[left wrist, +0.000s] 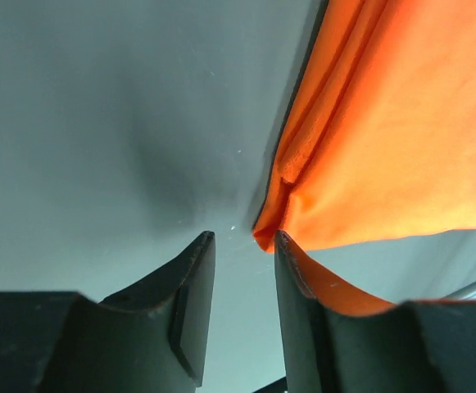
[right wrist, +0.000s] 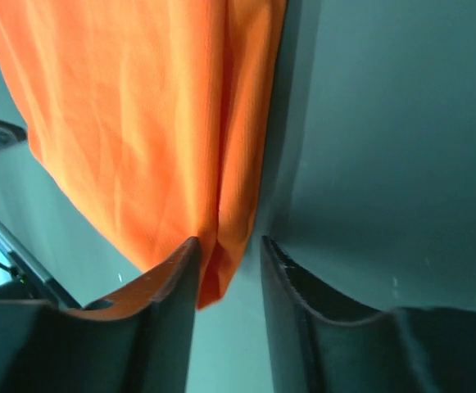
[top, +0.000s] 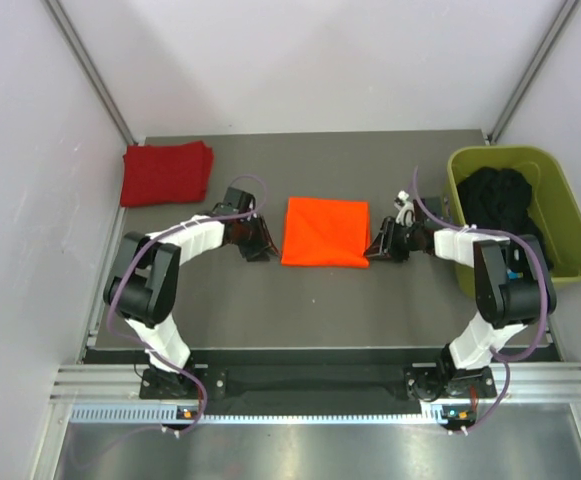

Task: Fold and stack the t-shirts
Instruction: Fold the tshirt

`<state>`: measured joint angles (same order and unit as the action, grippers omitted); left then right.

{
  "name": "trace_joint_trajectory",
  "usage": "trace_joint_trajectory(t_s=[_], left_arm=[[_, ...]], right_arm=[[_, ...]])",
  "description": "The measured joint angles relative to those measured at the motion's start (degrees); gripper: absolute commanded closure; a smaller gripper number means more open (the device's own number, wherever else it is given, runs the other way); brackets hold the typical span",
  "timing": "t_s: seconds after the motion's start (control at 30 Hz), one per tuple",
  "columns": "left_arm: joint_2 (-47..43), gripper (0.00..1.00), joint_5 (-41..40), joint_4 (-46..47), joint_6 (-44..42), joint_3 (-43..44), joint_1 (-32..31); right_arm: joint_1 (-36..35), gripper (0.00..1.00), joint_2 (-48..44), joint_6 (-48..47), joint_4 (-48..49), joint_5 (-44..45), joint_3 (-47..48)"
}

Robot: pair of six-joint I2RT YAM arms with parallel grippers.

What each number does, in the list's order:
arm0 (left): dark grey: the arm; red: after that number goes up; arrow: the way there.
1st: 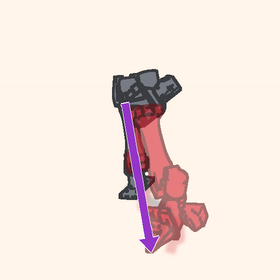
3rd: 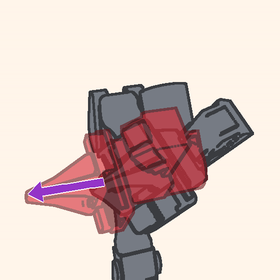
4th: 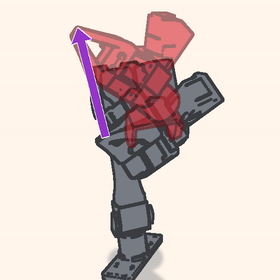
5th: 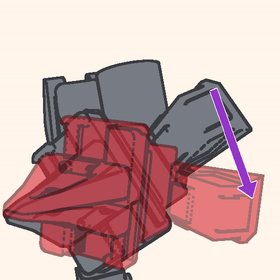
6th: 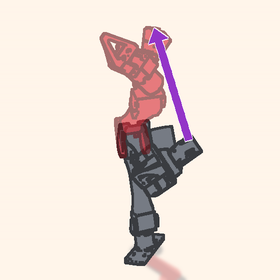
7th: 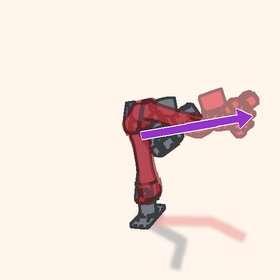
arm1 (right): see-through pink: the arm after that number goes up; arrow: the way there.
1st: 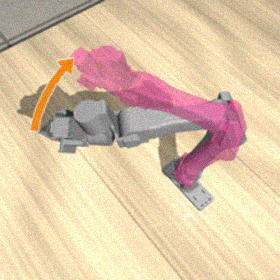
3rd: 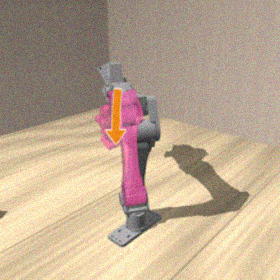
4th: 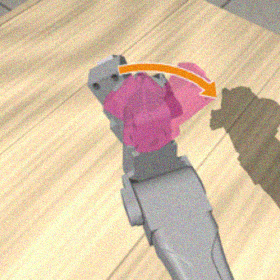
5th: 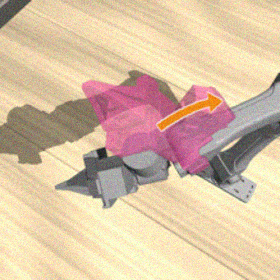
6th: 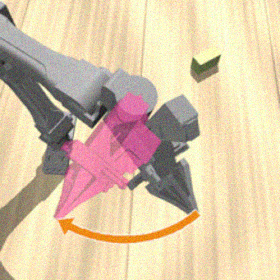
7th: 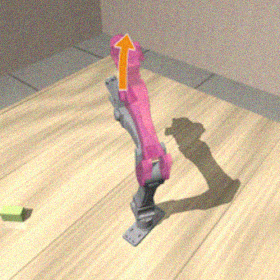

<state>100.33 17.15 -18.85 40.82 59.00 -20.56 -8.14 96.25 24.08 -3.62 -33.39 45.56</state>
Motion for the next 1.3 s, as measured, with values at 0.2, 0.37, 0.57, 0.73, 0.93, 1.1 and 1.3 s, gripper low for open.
trace_joint_trajectory(t_s=[0.2,0.37,0.57,0.73,0.93,1.1,1.3], left_arm=[[-0.1,0.61,0.8,-1.6,-1.0,8.3,0.1],[5.3,0.62,8.2,4.6,-2.0,19.3,-0.4],[17.4,0.63,12.4,11.2,-1.9,25.8,-0.7],[25.6,0.63,11.4,12.0,-1.1,27.2,0.2],[25.4,0.63,10.0,14.2,-0.9,27.1,1.7],[25.4,0.62,10.2,14.6,-1.1,27.1,1.8],[25.4,0.62,10.4,15.6,-1.1,26.7,1.8]], right_arm=[[-0.1,0.65,-3.2,-2.2,-8.5,2.5,4.9],[-1.0,0.86,-3.5,-2.0,-7.4,-1.1,7.3],[-4.7,0.80,1.8,-2.1,-3.8,-7.8,10.5],[-5.4,0.78,8.9,-4.5,-2.1,-8.8,10.9],[-4.7,0.78,11.3,-5.3,-1.6,-10.7,10.9],[-5.3,0.78,8.7,-5.6,-3.7,-11.0,11.8],[-9.8,0.79,7.7,-4.7,-1.6,-14.7,15.0]])
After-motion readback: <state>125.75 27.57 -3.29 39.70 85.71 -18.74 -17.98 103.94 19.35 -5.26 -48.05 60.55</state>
